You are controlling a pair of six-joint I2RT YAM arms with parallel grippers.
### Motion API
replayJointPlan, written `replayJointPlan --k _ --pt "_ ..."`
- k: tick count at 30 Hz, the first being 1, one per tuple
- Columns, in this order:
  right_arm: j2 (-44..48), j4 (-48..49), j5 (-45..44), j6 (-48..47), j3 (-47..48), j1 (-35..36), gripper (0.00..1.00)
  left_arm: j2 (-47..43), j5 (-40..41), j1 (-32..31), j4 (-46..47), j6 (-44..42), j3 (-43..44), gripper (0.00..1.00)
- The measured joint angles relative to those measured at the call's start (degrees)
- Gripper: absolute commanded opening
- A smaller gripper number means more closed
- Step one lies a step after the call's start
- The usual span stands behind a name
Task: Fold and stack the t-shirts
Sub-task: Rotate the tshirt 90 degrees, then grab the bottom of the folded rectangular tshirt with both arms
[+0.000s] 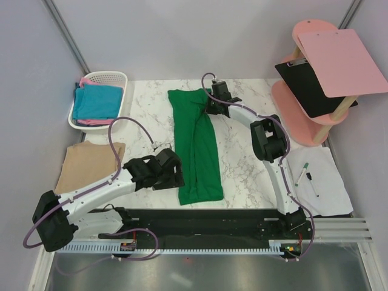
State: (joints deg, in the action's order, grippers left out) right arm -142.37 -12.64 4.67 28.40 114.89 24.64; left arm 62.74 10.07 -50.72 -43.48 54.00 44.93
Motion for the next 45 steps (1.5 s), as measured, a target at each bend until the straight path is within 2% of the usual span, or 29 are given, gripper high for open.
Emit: replayJointPlan --k 2,3,4,6,7,8,9,10,11,12,14,17,20,22,24,31,34,39,45 --pt "0.0 -0.1 -1.0 0.0 0.0 -1.3 0.08 1.4 0.4 0.0 -0.2 -0.4 0.0 0.79" --pt "0.1 -0.1 -1.4 -0.1 0.0 -2.1 0.14 2.2 0.4 0.0 -0.3 -0.5 0.0 0.79" --pt "0.1 -0.1 -1.4 -0.4 0.0 -2.9 0.24 3.0 0.4 0.0 -0.3 -0.7 0.0 0.79" --pt "0.4 0.0 -1.4 -1.4 -0.3 -4.2 0.30 4.6 0.5 0.0 -0.1 -1.1 0.0 0.79" --pt "1.0 0.2 -1.4 -2.4 -1.1 -4.7 0.39 5.4 0.5 0.0 0.1 -1.3 0.0 0.78" --pt "1.7 0.2 -1.4 -3.0 -2.1 -5.0 0.41 6.2 0.6 0.0 0.5 -1.6 0.1 0.77" --pt "2.9 0.8 -1.2 -4.0 -3.9 -5.4 0.56 6.9 0.6 0.0 0.9 -1.9 0.1 0.71" --pt "4.8 1.7 -1.5 -5.1 -6.8 -5.6 0.63 7.7 0.8 0.0 1.7 -2.2 0.1 0.61" --pt "5.9 1.6 -1.6 -5.2 -8.4 -5.8 0.69 8.1 0.9 0.0 2.1 -2.4 0.1 0.46" --pt "8.1 3.0 -1.3 -6.0 -11.7 -6.0 0.80 8.9 1.1 0.0 2.8 -2.7 0.2 0.02" --pt "12.8 3.9 -1.3 -6.7 -17.9 -5.9 0.82 11.1 1.8 0.0 4.2 -3.5 0.7 0.02" --pt "19.2 4.3 -0.7 -8.3 -24.5 -5.6 0.77 14.4 2.8 0.0 6.4 -4.3 1.6 0.02" --pt "21.7 5.9 0.5 -8.8 -24.6 -5.1 0.74 17.3 3.7 0.0 8.2 -4.9 2.7 0.02" --pt "21.6 6.0 1.4 -9.0 -22.5 -4.6 0.42 20.1 4.2 0.0 9.2 -5.4 4.1 0.02" --pt "20.2 5.8 2.1 -9.7 -19.2 -4.0 0.00 22.9 4.7 0.0 10.2 -5.7 5.6 0.02" --pt "8.1 3.3 2.1 -10.1 -1.2 0.0 0.00 31.4 6.4 0.0 11.1 -6.1 9.3 0.02" --pt "3.7 1.1 1.9 -10.3 2.6 1.6 0.00 32.5 6.5 0.3 10.8 -6.0 10.4 0.02" --pt "-1.6 -3.5 -0.6 -10.6 5.7 3.1 0.00 33.9 6.4 1.4 10.6 -6.0 11.8 0.02" --pt "-0.2 -4.3 -9.5 -10.4 3.0 2.8 0.00 34.8 6.4 2.5 10.5 -6.1 12.8 0.02"
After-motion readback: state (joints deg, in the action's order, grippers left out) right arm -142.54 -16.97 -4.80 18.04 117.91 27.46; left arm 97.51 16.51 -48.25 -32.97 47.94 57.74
